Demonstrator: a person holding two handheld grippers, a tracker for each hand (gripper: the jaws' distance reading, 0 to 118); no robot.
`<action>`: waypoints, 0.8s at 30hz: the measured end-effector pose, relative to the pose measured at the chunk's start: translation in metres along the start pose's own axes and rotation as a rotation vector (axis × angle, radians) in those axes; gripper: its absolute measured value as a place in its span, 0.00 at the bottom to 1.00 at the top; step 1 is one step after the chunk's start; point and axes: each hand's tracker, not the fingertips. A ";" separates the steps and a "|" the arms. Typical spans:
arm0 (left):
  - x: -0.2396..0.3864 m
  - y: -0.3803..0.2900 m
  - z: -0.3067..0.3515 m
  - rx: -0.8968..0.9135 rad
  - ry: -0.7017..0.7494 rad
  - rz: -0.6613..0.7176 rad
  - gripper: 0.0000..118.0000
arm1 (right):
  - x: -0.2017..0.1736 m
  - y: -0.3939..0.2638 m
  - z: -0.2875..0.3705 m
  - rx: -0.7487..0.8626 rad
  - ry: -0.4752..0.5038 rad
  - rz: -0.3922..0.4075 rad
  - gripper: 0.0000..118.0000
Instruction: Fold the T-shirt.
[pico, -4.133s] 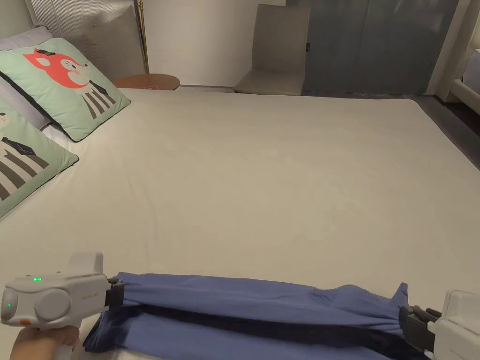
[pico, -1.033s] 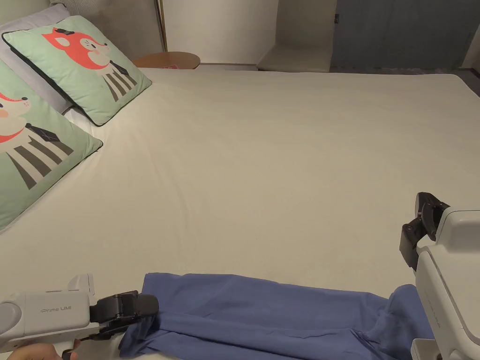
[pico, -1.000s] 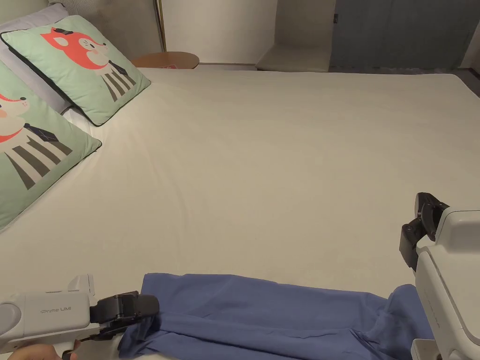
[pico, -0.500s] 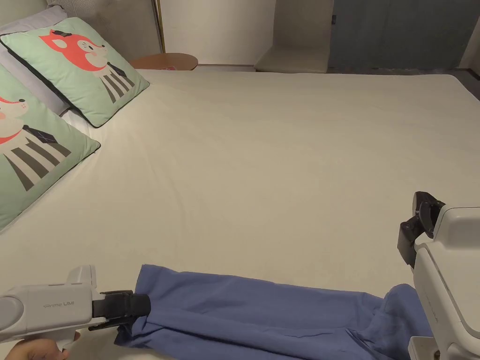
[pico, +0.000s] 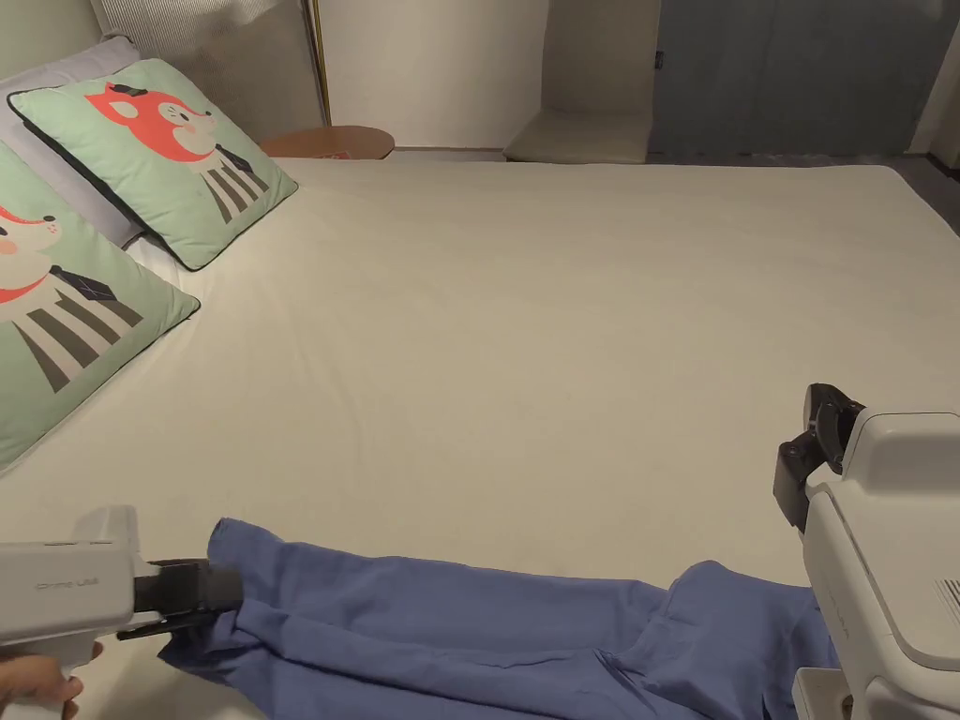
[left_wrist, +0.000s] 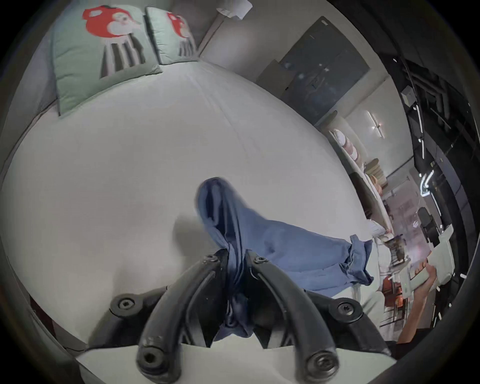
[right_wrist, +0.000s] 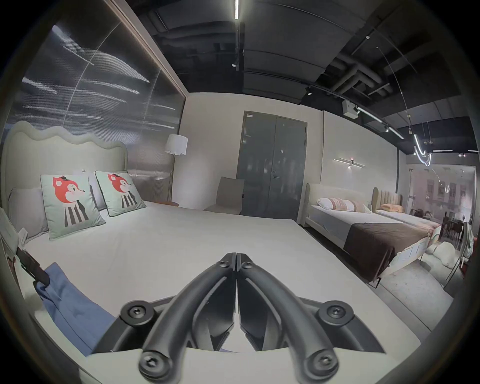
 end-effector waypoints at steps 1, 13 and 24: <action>0.014 -0.001 -0.006 -0.015 0.003 -0.016 0.06 | 0.001 0.000 0.001 0.002 0.000 -0.001 0.01; 0.165 -0.037 -0.095 -0.151 -0.078 -0.201 0.06 | 0.023 0.001 0.019 0.010 -0.029 0.003 0.01; 0.207 -0.067 -0.157 -0.218 -0.028 -0.254 0.30 | 0.040 0.000 0.024 0.004 -0.055 0.004 0.01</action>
